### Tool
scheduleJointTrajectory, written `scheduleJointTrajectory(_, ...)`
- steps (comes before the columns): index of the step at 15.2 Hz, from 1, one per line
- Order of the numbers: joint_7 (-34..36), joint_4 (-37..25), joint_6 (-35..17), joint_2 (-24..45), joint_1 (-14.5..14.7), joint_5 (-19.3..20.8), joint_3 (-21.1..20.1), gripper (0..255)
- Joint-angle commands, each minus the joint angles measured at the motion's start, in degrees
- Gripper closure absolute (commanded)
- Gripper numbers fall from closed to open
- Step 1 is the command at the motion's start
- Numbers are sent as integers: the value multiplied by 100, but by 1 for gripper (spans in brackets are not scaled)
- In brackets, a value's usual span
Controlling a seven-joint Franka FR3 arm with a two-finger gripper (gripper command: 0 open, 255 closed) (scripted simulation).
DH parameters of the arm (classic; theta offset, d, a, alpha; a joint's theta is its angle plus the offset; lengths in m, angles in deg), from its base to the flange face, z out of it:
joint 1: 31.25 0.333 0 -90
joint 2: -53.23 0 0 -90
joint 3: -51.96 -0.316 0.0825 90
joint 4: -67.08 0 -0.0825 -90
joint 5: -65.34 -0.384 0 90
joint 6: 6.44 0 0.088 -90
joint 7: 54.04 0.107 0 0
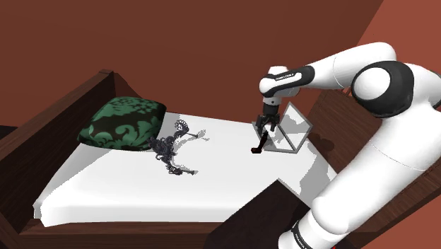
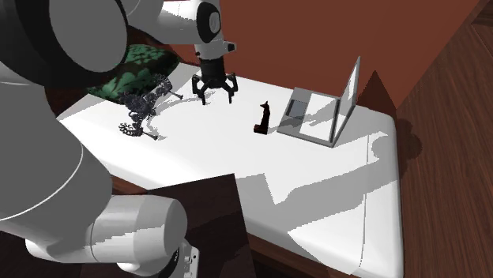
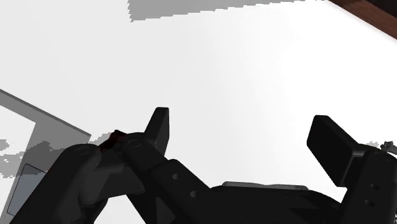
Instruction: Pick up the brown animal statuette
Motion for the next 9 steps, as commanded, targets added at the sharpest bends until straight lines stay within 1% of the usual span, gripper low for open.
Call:
scheduleJointTrajectory(1,-191,-395,-52,457,-98,-50,91,0)
scheduleJointTrajectory(5,-504,-1129,-132,1296,-309,-181,201,0)
scheduleJointTrajectory(9,-787,-1988,-107,2157,-564,-335,258,0)
